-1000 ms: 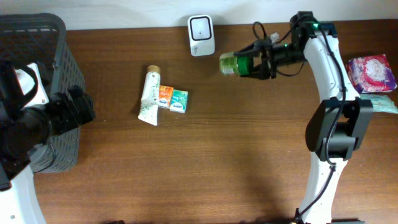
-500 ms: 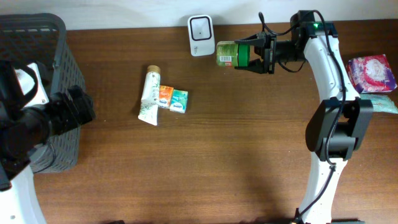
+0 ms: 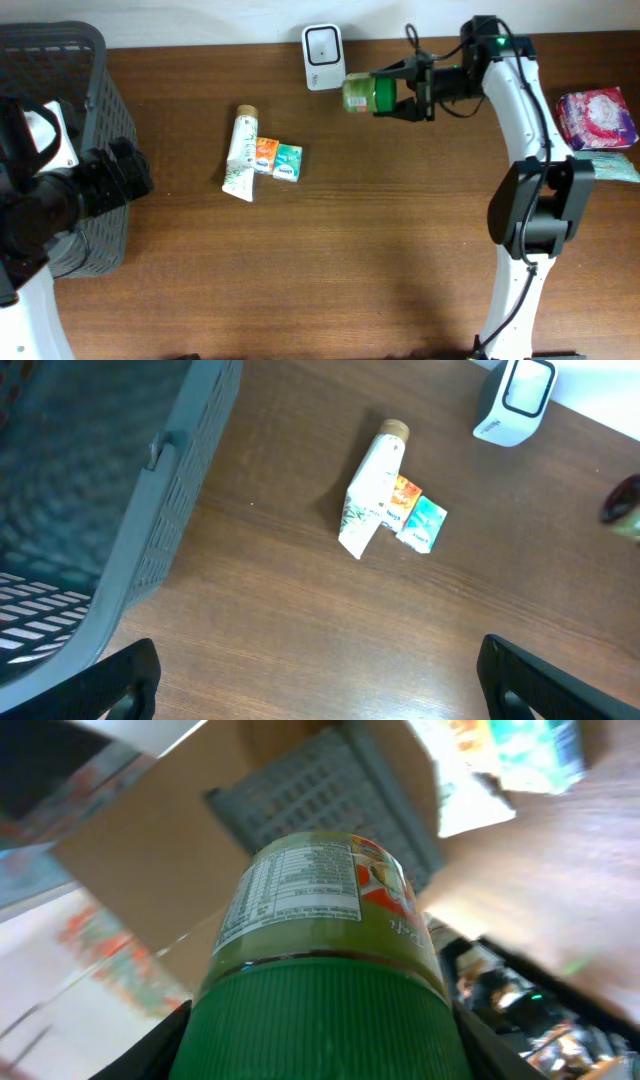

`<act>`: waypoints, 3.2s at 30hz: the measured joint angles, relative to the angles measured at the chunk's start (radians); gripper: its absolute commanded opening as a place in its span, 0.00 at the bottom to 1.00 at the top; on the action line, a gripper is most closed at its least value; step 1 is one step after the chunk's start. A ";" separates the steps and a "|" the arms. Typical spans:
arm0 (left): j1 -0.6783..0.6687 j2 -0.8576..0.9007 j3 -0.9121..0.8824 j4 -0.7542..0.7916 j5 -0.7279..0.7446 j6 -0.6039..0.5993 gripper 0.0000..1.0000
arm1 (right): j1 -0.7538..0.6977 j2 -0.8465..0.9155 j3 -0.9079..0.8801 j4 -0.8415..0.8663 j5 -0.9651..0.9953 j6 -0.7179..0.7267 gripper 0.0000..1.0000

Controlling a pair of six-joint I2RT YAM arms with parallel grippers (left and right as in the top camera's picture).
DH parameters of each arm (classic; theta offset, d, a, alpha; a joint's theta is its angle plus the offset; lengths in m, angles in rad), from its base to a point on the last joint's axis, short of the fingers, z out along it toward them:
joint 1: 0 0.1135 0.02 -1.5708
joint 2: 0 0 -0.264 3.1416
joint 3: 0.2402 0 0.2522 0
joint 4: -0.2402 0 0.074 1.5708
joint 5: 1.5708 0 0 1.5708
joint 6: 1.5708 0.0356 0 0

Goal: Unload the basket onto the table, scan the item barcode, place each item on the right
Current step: 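Lift the jar and hold its side up to the scanner, then carry the jar to the far right and release it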

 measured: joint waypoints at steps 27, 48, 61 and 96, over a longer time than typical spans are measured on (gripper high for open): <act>0.000 0.000 0.000 0.000 0.000 0.000 0.99 | 0.377 0.032 -0.048 0.062 1.371 0.008 0.59; 0.000 0.000 0.000 0.001 0.000 0.000 0.99 | 0.377 0.037 -0.016 0.821 1.434 -0.225 0.55; 0.000 0.000 0.000 0.000 0.000 0.000 0.99 | 0.377 0.133 -0.014 1.171 1.514 -0.226 0.56; 0.000 0.000 0.000 0.000 0.000 0.000 0.99 | -0.555 -0.071 -0.048 0.024 1.220 -0.154 0.69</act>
